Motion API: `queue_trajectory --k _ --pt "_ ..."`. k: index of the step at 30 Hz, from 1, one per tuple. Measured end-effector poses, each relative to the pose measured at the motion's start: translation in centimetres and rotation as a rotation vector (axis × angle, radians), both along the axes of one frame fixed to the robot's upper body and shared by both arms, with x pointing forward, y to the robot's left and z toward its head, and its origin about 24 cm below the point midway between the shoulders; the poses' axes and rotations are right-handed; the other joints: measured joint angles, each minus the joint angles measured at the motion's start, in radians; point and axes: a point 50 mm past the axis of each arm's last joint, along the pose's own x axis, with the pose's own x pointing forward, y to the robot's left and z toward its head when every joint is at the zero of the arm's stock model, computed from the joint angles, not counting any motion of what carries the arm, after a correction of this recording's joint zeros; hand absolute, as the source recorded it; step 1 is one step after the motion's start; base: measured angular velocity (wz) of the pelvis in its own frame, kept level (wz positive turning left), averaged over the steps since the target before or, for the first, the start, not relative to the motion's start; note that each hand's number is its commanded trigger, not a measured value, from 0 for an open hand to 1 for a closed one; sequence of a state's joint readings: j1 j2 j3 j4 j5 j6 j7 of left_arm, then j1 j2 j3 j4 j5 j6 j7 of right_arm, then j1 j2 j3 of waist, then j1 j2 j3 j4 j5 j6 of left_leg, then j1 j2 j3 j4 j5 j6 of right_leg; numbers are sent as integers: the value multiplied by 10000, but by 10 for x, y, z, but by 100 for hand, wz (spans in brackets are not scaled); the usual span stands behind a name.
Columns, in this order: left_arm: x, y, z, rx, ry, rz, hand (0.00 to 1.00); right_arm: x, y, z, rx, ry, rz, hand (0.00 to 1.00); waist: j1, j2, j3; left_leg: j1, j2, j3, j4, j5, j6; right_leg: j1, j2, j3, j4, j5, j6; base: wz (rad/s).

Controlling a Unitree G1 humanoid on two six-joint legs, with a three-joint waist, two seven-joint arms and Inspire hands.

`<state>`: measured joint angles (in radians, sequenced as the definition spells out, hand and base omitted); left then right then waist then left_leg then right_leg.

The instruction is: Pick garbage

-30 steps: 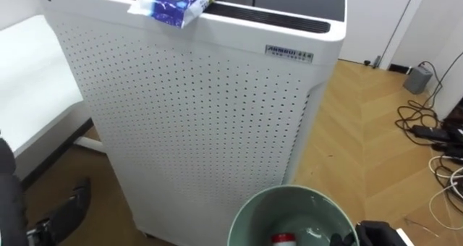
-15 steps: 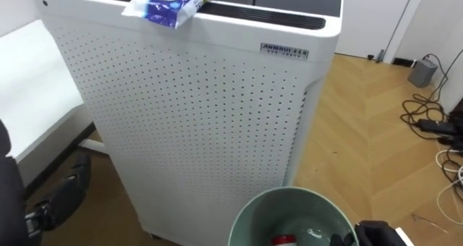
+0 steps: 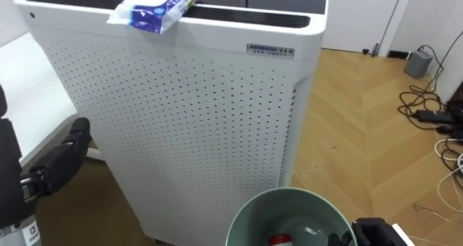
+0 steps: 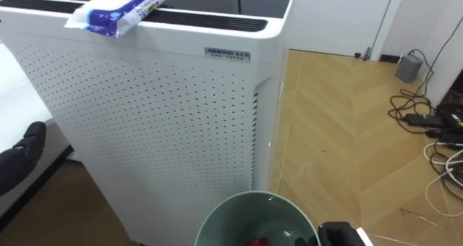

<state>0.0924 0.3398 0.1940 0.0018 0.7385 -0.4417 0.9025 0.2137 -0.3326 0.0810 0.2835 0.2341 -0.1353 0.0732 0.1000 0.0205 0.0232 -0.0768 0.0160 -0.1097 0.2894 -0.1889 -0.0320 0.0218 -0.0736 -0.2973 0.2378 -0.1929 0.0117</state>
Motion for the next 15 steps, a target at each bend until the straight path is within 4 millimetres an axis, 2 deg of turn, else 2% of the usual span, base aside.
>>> queue_trajectory --k 5,10,15 --pt "0 0 -2 -19 80 21 0 0 1 0 69 47 268 100 -175 3 -1 48 -84 31 -12 38 61 21 -99 4 65 -30 51 0" --pt "0 1 -2 -8 131 79 0 0 2 0 114 76 398 100 -164 -32 7 124 -144 87 -57 42 94 8 -136 243 159 -68 112 -1" --pt "2 1 -1 63 111 49 0 0 2 0 90 102 466 100 -195 -38 6 131 -147 104 -60 49 105 -5 -138 264 166 -69 113 0"
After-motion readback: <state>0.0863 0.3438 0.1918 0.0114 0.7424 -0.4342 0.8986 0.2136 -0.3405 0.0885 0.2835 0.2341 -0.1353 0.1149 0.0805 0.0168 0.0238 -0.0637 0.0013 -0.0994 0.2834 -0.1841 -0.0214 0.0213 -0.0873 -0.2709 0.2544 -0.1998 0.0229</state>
